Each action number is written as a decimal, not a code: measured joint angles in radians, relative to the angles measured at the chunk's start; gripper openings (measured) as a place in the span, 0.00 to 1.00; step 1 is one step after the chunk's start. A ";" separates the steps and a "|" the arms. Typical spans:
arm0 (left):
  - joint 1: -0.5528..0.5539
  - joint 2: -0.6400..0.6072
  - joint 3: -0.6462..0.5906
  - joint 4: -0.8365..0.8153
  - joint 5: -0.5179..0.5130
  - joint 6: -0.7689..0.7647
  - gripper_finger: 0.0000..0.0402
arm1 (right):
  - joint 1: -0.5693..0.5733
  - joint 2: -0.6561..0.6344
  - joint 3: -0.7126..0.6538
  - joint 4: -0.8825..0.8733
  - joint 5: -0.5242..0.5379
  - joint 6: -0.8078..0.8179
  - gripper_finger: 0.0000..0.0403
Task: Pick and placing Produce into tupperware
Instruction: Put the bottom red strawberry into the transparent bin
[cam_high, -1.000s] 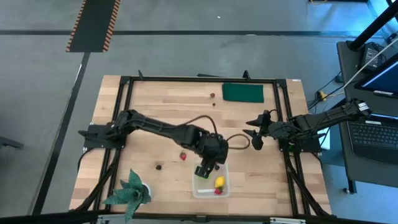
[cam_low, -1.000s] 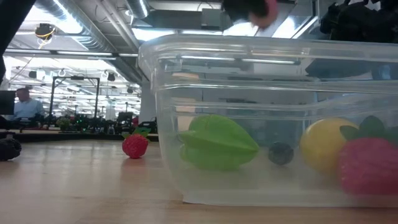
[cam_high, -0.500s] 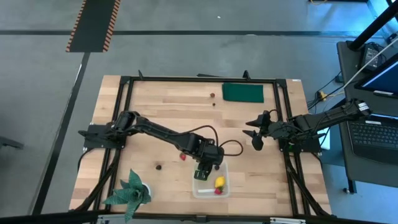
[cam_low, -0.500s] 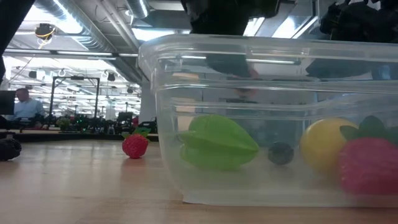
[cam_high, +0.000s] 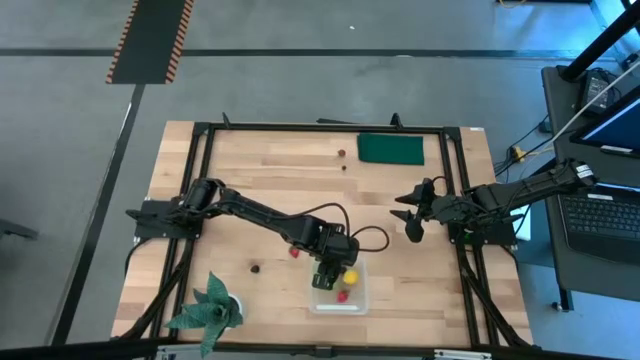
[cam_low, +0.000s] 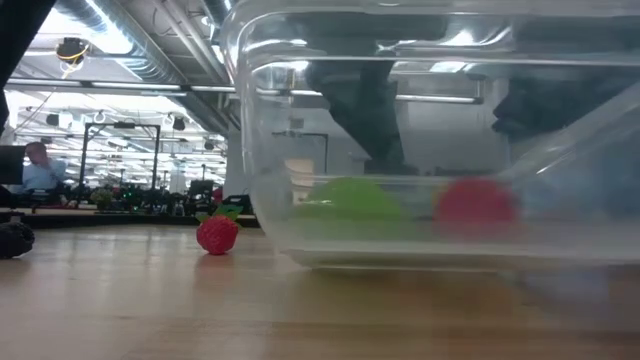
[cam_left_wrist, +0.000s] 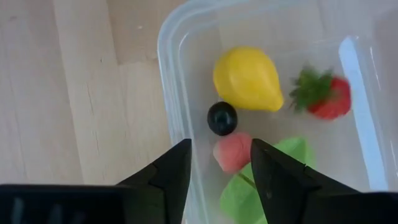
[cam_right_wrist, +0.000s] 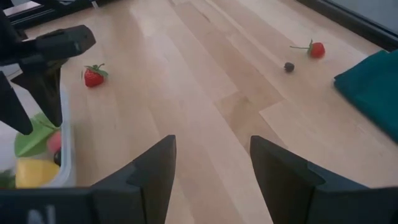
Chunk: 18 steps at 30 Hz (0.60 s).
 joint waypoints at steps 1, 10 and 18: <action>0.000 0.000 0.000 0.000 0.000 0.000 0.40 | 0.000 0.000 0.000 0.000 0.000 0.000 0.52; -0.006 -0.004 0.059 0.002 0.000 0.008 0.38 | -0.001 0.000 0.000 0.000 0.000 -0.005 0.52; -0.004 -0.006 0.190 -0.100 0.000 0.034 0.37 | -0.001 0.000 0.000 0.000 0.000 -0.003 0.52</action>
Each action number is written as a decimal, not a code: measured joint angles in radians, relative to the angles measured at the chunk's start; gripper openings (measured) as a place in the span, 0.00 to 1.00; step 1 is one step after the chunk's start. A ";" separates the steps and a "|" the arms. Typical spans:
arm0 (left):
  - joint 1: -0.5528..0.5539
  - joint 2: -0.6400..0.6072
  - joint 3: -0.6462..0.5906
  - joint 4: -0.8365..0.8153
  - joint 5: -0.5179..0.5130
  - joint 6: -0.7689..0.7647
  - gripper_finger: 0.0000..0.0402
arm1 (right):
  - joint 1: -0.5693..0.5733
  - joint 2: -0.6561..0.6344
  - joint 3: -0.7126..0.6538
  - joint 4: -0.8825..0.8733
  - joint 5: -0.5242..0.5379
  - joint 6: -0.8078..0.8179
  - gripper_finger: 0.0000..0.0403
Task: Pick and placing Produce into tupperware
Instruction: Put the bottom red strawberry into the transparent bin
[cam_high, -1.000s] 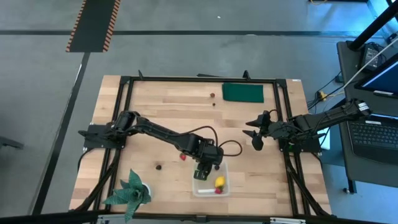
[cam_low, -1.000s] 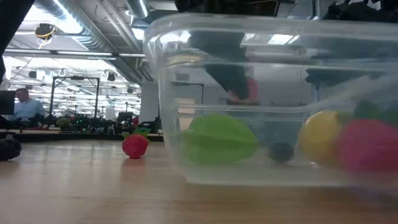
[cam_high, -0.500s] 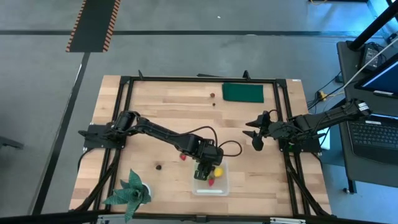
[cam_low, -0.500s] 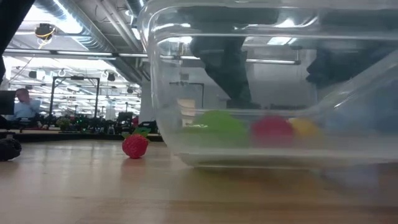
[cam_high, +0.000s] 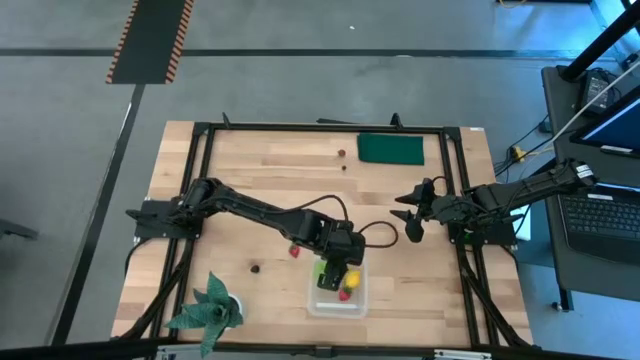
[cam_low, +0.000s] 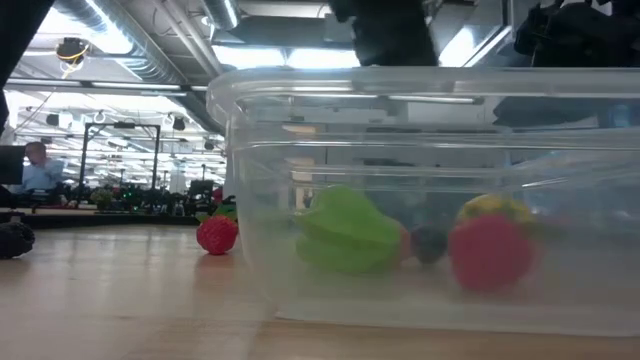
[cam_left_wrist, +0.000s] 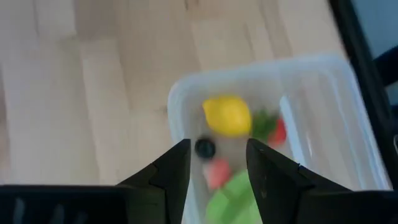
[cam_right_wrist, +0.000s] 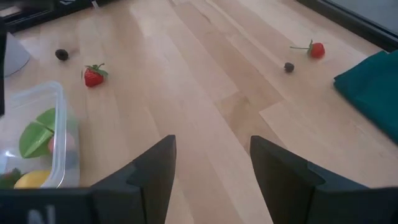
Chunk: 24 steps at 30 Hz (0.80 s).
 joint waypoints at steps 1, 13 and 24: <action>0.003 0.000 0.012 -0.040 0.000 0.000 0.37 | 0.000 0.000 0.000 0.000 0.000 0.000 0.52; 0.076 -0.093 0.048 -0.377 -0.147 -0.131 0.42 | 0.000 0.000 0.000 0.002 0.000 0.005 0.52; 0.166 -0.197 0.045 -0.476 -0.247 -0.195 0.42 | 0.000 0.000 0.000 0.001 0.001 0.005 0.52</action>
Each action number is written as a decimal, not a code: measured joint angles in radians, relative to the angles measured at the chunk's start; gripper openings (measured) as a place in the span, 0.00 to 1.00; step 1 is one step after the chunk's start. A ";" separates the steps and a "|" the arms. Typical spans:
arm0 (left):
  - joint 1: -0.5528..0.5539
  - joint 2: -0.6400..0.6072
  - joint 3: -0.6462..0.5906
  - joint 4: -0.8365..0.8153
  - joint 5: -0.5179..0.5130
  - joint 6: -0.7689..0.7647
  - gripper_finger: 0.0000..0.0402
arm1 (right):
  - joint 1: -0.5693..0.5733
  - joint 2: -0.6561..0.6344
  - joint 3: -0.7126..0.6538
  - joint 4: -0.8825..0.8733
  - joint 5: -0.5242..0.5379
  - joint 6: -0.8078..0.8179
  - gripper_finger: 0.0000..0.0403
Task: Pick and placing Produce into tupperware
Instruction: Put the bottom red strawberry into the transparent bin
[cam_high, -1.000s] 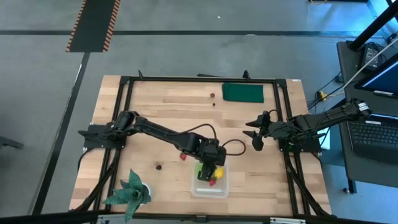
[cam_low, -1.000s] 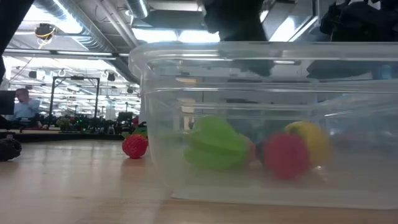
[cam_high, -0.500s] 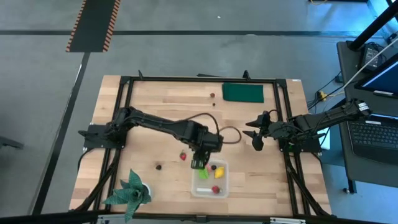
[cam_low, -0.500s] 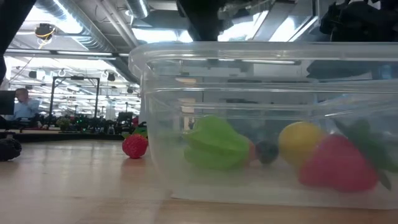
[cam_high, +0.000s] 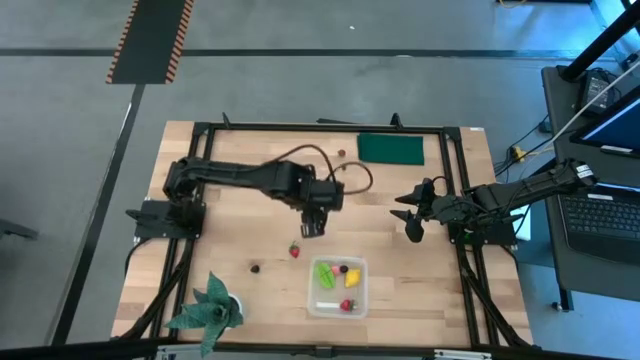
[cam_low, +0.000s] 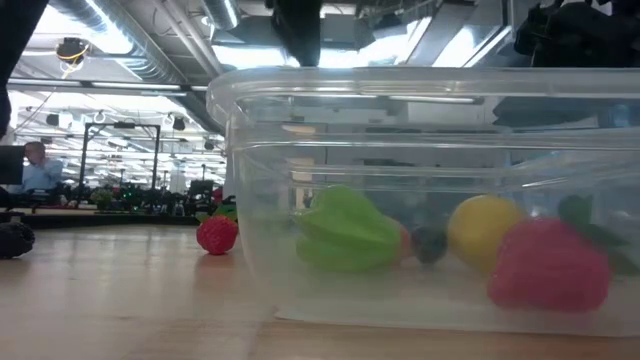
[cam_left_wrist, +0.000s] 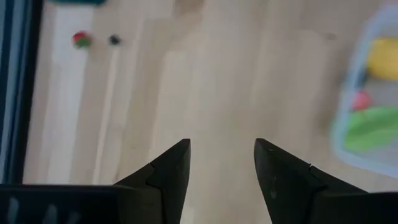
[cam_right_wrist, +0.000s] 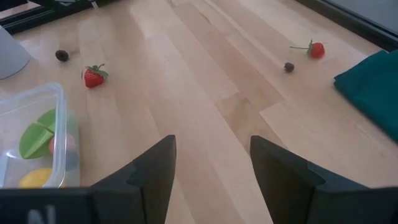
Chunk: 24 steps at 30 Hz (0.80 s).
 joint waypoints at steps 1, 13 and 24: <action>0.012 -0.002 -0.008 0.001 -0.001 -0.008 0.42 | 0.000 0.000 0.000 0.000 0.000 0.001 0.52; 0.061 -0.286 -0.407 0.209 -0.086 -0.183 0.43 | 0.000 0.000 0.000 0.000 0.000 -0.001 0.52; -0.020 -0.479 -0.789 0.492 -0.087 -0.390 0.42 | 0.000 0.000 0.000 0.001 0.000 0.000 0.52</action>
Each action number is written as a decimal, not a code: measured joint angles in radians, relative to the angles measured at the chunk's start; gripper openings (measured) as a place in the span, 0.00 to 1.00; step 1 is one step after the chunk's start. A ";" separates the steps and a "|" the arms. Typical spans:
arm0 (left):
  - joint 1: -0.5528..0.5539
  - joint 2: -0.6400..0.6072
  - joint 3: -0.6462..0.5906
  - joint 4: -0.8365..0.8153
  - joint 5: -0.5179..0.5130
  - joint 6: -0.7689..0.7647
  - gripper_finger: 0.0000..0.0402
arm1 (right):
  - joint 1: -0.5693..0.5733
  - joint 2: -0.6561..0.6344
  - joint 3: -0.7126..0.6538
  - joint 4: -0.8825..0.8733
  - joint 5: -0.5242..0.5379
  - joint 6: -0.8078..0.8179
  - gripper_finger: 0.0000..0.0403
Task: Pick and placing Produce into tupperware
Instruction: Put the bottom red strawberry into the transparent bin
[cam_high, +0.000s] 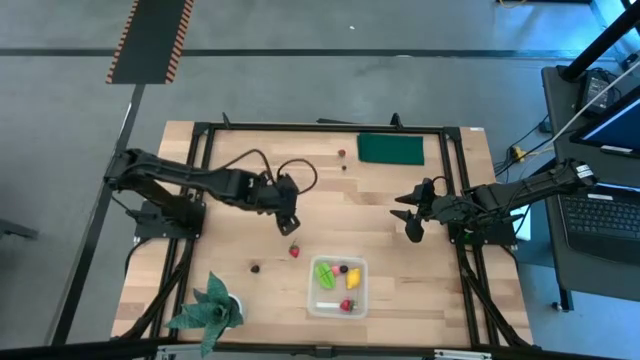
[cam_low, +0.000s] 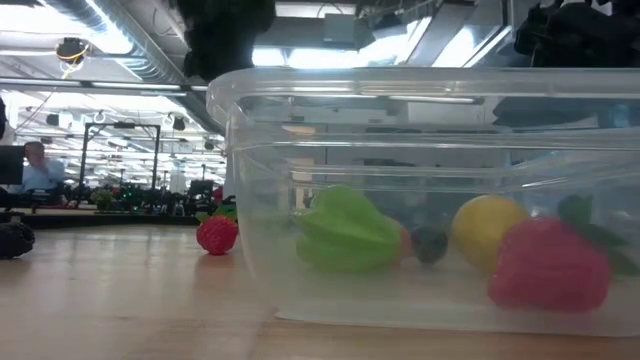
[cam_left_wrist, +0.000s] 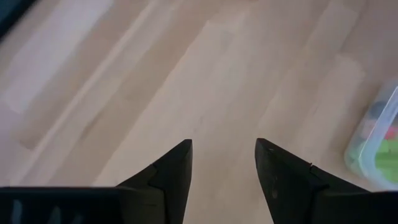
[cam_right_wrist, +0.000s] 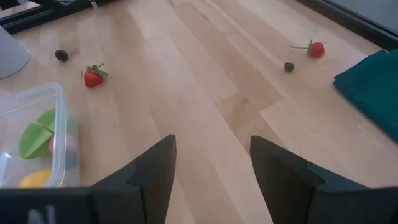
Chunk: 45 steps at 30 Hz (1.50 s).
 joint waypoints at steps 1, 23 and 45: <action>-0.005 0.000 -0.021 0.009 0.001 -0.008 0.42 | 0.000 0.000 0.000 0.003 0.000 -0.001 0.52; -0.168 0.019 -0.150 0.066 0.011 -0.126 0.57 | 0.000 0.000 0.000 0.006 0.000 0.000 0.52; -0.170 0.019 -0.150 0.072 0.068 -0.124 0.89 | 0.000 0.000 0.000 0.006 0.000 0.001 0.52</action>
